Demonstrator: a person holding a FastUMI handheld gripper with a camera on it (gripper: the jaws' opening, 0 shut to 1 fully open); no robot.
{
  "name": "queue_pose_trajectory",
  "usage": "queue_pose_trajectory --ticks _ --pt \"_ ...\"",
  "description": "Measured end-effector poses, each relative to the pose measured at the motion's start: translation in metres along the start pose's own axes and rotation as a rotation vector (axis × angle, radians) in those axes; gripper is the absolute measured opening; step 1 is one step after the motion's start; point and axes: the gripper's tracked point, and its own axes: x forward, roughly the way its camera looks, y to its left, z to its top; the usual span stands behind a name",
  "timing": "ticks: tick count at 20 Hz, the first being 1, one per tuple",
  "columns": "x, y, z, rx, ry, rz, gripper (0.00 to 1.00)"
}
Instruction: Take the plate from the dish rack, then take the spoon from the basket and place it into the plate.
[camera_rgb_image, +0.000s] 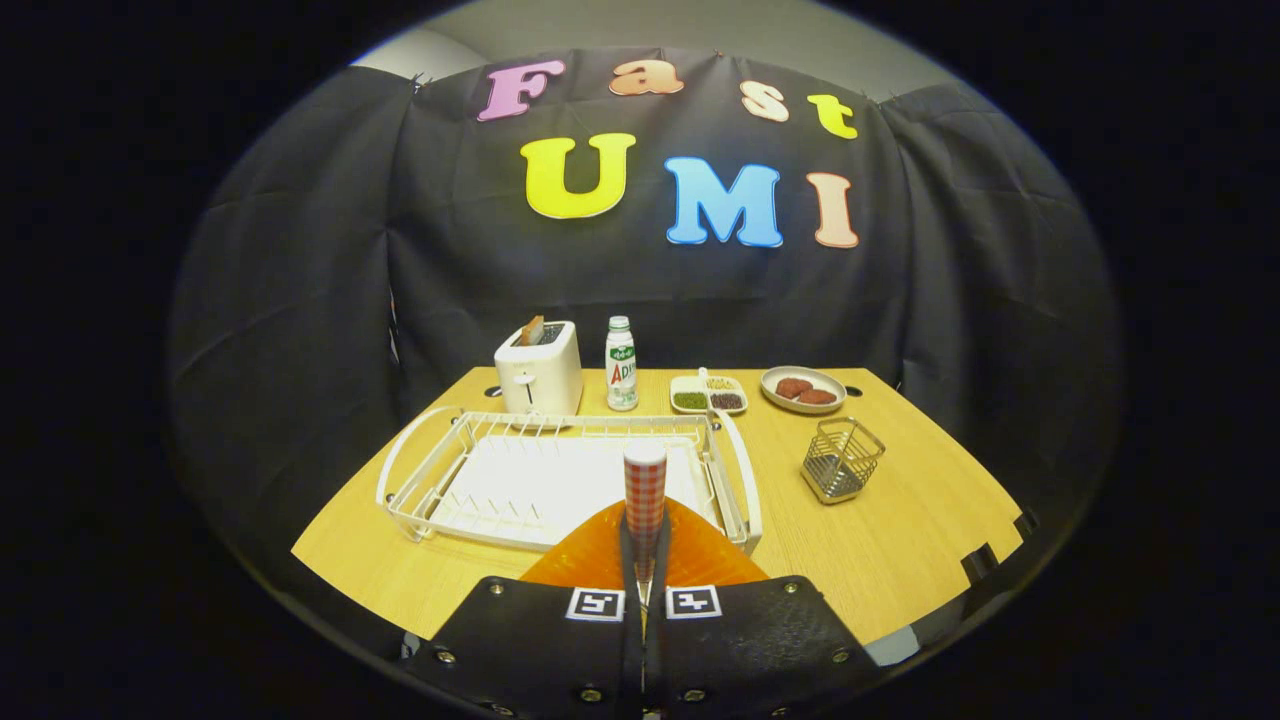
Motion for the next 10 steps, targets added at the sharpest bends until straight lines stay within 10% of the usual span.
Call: queue_pose_trajectory --ticks 10 --pt "0.013 -0.008 -0.056 0.126 0.092 -0.057 0.01"
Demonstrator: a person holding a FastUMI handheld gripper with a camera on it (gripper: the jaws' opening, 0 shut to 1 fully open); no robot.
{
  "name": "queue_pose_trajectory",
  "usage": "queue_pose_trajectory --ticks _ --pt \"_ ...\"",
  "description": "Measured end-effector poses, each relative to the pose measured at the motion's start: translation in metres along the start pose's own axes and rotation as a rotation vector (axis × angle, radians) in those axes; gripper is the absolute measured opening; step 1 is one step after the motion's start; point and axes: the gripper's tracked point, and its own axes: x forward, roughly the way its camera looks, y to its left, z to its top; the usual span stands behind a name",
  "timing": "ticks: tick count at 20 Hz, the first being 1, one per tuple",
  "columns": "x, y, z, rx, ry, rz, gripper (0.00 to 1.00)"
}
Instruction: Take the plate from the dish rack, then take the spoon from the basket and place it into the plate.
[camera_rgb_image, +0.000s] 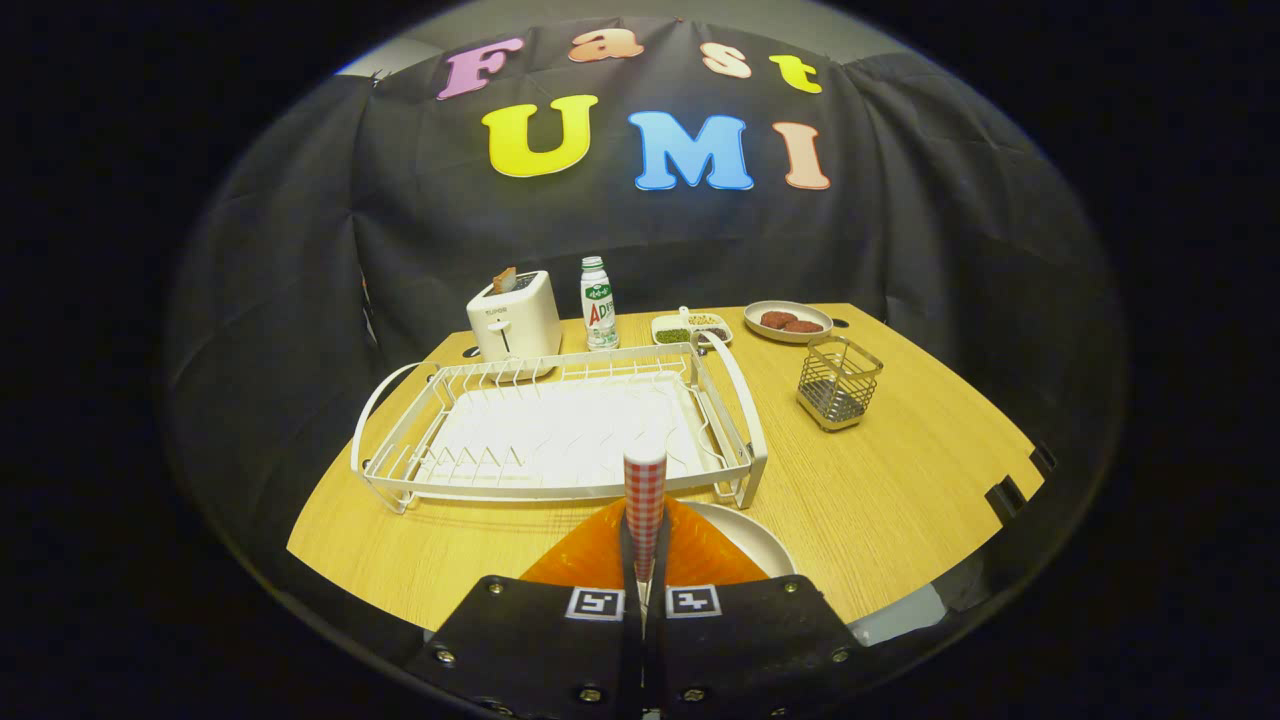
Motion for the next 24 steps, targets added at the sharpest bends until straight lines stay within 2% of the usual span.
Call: queue_pose_trajectory --ticks 3,5,10,16,18,19,24 --pt "0.005 -0.005 -0.005 0.066 0.01 -0.017 0.03" --pt "0.01 -0.008 -0.005 0.097 0.015 -0.034 0.08" --pt "0.01 -0.019 0.0 0.133 0.008 -0.069 0.14" --pt "0.011 -0.029 0.011 0.136 -0.013 -0.087 0.15" --pt "0.008 -0.03 0.021 0.133 -0.036 -0.087 0.18" --pt "0.007 -0.03 0.027 0.134 -0.048 -0.084 0.24" --pt "0.007 -0.034 0.047 0.113 -0.083 -0.087 0.26"
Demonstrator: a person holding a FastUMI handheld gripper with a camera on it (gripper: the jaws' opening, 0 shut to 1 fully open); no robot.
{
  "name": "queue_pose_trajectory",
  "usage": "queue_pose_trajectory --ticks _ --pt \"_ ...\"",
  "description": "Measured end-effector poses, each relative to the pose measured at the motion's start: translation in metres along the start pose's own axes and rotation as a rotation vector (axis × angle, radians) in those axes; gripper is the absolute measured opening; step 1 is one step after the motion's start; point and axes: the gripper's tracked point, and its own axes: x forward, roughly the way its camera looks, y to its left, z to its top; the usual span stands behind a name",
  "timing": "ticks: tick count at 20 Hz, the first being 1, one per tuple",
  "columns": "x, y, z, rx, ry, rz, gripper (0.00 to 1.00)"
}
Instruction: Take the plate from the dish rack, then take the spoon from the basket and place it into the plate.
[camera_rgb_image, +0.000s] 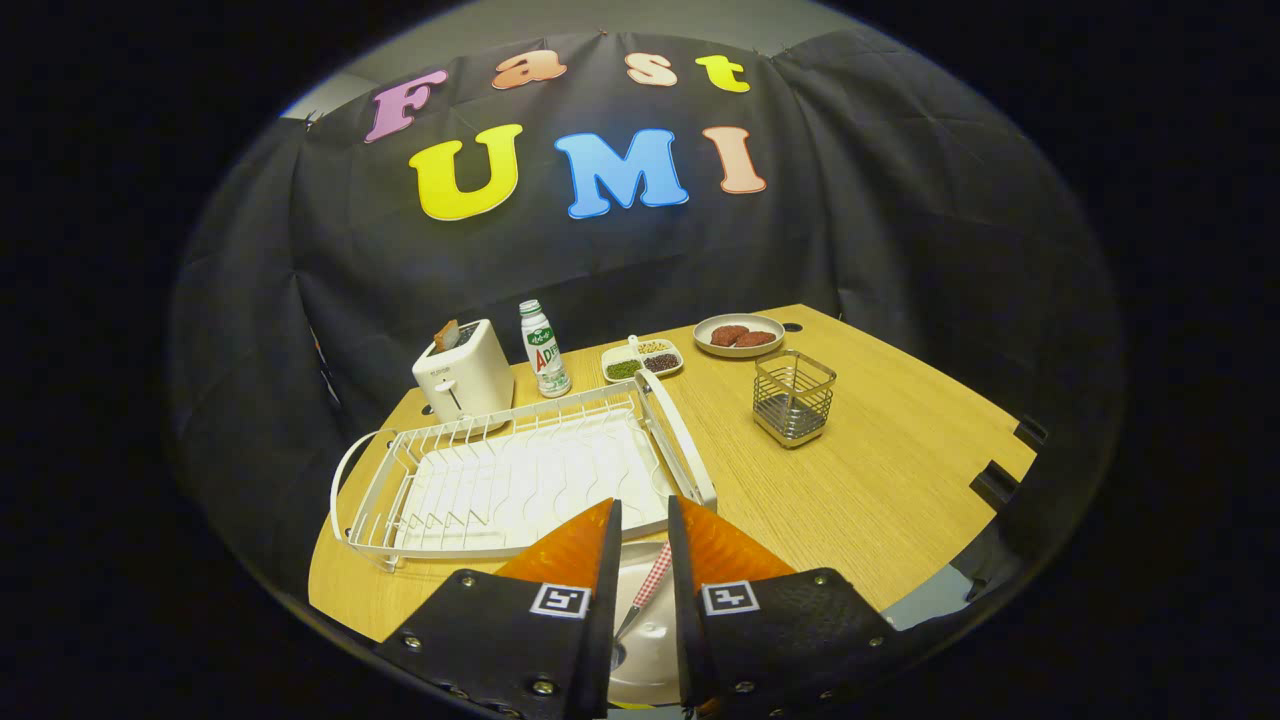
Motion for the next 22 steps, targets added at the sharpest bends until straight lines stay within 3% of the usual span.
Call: queue_pose_trajectory --ticks 6,15,22 --pt "0.0 -0.004 0.037 -0.032 -0.065 0.004 0.26" --pt "-0.016 -0.001 0.178 -0.115 -0.369 0.076 0.26" --pt "-0.015 -0.004 0.236 -0.097 -0.497 0.134 0.27"
